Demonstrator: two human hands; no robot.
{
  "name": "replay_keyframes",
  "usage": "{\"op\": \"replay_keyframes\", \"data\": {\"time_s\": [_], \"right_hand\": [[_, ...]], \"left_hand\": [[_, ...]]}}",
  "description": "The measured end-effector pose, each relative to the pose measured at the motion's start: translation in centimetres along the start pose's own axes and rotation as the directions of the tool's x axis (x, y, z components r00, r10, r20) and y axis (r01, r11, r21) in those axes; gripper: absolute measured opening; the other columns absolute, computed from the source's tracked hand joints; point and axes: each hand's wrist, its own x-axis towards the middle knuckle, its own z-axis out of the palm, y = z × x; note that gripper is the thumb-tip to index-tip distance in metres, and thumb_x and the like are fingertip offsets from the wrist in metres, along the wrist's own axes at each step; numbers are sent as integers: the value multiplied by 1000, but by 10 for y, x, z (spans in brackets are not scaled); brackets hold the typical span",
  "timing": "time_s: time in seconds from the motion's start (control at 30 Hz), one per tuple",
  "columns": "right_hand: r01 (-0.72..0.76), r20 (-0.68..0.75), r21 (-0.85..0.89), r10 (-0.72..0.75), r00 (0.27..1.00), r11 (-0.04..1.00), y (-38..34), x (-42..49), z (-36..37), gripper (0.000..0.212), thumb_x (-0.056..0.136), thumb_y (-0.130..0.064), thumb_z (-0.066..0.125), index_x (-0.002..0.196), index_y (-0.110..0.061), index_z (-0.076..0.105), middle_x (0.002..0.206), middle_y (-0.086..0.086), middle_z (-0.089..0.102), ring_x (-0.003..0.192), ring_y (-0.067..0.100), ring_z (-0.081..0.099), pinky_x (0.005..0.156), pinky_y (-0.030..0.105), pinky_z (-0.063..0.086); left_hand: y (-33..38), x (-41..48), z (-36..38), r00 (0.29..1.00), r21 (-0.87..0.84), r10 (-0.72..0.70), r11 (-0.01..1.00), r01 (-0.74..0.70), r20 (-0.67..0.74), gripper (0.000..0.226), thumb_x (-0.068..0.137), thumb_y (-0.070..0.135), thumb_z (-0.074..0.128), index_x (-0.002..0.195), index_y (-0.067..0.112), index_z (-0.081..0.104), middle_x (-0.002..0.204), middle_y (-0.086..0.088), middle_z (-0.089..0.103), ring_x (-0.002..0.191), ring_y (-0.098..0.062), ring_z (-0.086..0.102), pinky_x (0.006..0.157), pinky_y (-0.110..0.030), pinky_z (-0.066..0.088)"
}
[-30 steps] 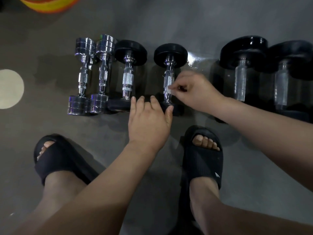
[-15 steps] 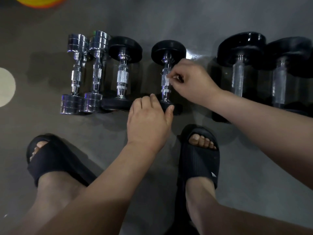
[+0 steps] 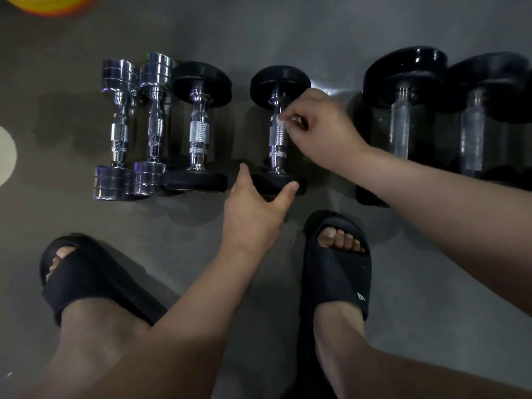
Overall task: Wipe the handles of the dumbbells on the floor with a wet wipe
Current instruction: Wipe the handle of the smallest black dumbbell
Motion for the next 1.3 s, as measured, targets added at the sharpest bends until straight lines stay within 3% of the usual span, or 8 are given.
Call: {"op": "replay_keyframes", "data": {"time_s": [0.07, 0.2, 0.4, 0.57, 0.7, 0.83, 1.07, 1.3], "right_hand": [[48, 7, 4, -48, 999, 999, 0, -8, 1, 10, 89, -11, 70, 89, -3, 76, 90, 10, 62, 75, 19, 61, 70, 33, 51], [154, 160, -6, -151, 976, 988, -1, -7, -8, 11, 90, -9, 69, 95, -4, 78, 93, 11, 63, 75, 14, 60, 71, 22, 48], [37, 19, -68, -36, 999, 997, 0, 6, -1, 16, 92, -20, 69, 96, -8, 80, 95, 10, 64, 80, 17, 62, 75, 29, 52], [136, 126, -24, -132, 983, 990, -6, -16, -6, 14, 93, -13, 70, 96, -3, 79, 89, 11, 64, 73, 8, 53, 72, 10, 41], [117, 23, -196, -115, 993, 974, -2, 6, 1, 17, 96, -15, 63, 99, -7, 78, 94, 13, 63, 78, 22, 60, 70, 31, 51], [134, 8, -324, -139, 990, 936, 1, 9, 4, 23, 98, -14, 55, 105, -3, 74, 96, 15, 61, 79, 31, 61, 65, 39, 52], [72, -39, -175, -80, 996, 982, -5, 2, 7, 16, 95, -8, 61, 95, -1, 76, 92, 16, 62, 79, 26, 61, 73, 32, 51], [225, 166, -155, -199, 966, 962, -16, -7, -10, 19, 97, -15, 64, 100, -1, 77, 94, 17, 63, 79, 27, 64, 73, 36, 54]], "left_hand": [[3, 2, 1, 999, -1, -38, 999, 38, 29, 100, 84, 55, 74, 159, 11, 26, 158, -9, 40, 146, -18, 35, 98, -8, 21], [5, 5, -3, 998, 28, -46, 999, 44, 54, 96, 84, 55, 75, 156, 8, 32, 150, -8, 51, 139, -17, 43, 83, -1, 18], [5, 6, -7, 998, 56, -19, 998, 15, 65, 100, 83, 59, 73, 157, 9, 28, 151, -8, 51, 140, -17, 43, 88, -6, 24], [6, 6, -6, 999, 81, -8, 997, 4, 51, 101, 83, 60, 73, 157, 8, 29, 145, -9, 56, 137, -18, 47, 87, -7, 28], [5, 5, -8, 999, 73, -5, 997, 1, 47, 102, 82, 61, 73, 158, 10, 28, 145, -8, 56, 137, -18, 47, 92, -11, 31], [5, 6, -9, 999, 64, 2, 998, -5, 45, 104, 80, 61, 75, 157, 8, 29, 147, -9, 55, 138, -19, 47, 103, -18, 36], [8, 4, -7, 1000, 83, 8, 997, -10, 29, 103, 81, 62, 74, 155, 6, 30, 141, -14, 58, 134, -26, 51, 106, -30, 44], [10, 5, -10, 1000, 121, 10, 993, -12, 23, 100, 79, 64, 74, 151, 5, 38, 132, -15, 64, 126, -28, 57, 99, -30, 47]]}}
